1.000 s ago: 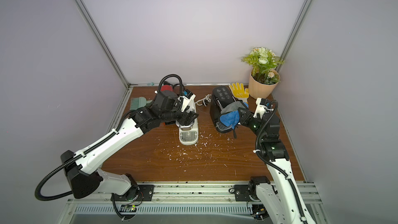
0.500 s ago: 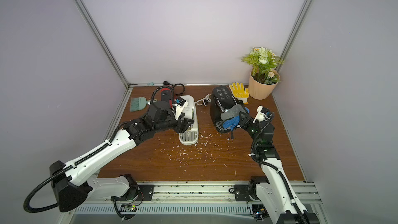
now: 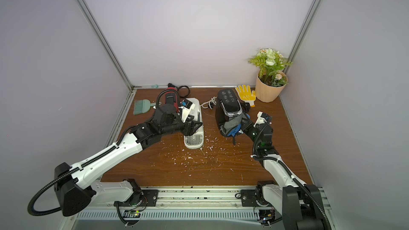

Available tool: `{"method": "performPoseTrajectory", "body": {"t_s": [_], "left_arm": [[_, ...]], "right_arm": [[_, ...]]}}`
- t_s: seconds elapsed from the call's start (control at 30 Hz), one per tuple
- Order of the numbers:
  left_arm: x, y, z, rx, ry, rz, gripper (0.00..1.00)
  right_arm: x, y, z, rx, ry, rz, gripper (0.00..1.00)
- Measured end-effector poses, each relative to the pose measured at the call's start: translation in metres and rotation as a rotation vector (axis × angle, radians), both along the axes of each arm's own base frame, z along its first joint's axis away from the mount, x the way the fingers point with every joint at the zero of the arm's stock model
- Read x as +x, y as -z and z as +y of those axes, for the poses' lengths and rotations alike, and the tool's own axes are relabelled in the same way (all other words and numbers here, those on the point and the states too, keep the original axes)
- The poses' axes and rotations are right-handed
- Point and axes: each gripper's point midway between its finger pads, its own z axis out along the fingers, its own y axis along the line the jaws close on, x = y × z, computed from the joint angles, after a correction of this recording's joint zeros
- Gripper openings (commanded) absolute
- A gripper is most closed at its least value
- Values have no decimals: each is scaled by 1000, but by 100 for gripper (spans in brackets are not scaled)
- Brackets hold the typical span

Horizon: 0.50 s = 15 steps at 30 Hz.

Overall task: Wipe the surface of a coffee machine
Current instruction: Wipe the dirt from the surface of the coffee machine.

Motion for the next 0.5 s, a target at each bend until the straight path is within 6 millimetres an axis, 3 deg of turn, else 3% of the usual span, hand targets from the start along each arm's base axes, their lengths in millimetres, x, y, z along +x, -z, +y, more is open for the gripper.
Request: {"method": "performPoseTrajectory", "body": {"t_s": [0.5], "left_arm": [[-1, 1, -7, -26, 27, 17, 64]], "right_arm": [[17, 17, 9, -1, 3, 26, 6]]}}
